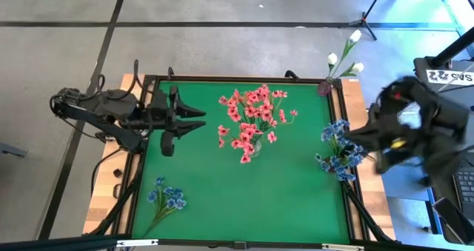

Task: Sort flowers into vase by color
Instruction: Put the blue flowers into the red vase

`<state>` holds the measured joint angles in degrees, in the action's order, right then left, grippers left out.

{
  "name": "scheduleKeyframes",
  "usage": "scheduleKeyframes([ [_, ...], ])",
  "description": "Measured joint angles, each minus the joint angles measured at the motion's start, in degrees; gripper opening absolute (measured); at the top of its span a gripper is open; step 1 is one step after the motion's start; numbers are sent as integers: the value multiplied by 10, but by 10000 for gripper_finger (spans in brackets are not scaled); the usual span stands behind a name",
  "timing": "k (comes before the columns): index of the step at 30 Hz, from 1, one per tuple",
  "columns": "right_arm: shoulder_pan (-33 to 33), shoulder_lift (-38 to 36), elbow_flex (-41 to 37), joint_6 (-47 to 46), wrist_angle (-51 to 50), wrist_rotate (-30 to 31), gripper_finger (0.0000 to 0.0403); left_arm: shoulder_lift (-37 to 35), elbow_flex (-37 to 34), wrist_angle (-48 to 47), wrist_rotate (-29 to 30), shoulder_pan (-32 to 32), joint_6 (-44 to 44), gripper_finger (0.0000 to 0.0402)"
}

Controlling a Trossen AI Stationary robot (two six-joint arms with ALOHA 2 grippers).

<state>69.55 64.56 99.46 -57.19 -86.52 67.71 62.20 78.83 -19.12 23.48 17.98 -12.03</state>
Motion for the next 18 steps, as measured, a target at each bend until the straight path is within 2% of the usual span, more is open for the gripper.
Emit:
scheduleKeyframes([
  [4,-139,52,-2,22,61,-78,1,12,1,-42,-12,43,-45,120],
  [9,-218,77,-1,25,112,-104,9,61,0,-128,-19,122,-149,100],
  [13,-255,86,-1,76,156,-108,31,94,0,-201,-22,188,-292,97],
  [18,-278,57,0,122,171,-98,95,126,0,-267,-58,264,-537,100],
])
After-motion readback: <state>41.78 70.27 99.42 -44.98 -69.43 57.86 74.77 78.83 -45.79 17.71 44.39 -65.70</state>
